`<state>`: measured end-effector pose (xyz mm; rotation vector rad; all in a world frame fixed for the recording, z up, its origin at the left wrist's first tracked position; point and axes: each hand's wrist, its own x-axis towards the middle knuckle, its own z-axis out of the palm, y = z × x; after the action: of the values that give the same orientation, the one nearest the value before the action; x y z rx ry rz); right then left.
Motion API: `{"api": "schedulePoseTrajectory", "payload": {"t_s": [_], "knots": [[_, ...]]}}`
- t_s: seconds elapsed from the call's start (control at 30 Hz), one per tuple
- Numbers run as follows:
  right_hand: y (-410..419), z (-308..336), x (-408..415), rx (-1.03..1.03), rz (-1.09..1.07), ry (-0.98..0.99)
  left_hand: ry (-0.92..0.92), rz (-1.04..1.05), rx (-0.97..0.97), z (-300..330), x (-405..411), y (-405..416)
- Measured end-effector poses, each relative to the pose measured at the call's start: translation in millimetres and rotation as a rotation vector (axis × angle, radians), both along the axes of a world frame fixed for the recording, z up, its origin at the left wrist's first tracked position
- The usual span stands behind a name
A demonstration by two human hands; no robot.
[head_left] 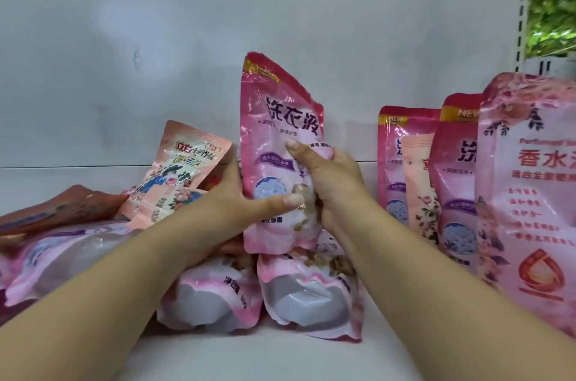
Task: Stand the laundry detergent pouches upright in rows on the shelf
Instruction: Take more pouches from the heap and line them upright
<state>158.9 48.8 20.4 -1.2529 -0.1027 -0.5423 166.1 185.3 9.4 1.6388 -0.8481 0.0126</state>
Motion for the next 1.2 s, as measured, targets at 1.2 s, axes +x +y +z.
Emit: {"api": "schedulePoseTrajectory", "payload": {"t_s": [1.2], "knots": [[-19.5, 20.8, -21.9, -0.379, -0.174, 0.010, -0.176, 0.102, 0.143, -7.2, -0.2, -2.1]]}}
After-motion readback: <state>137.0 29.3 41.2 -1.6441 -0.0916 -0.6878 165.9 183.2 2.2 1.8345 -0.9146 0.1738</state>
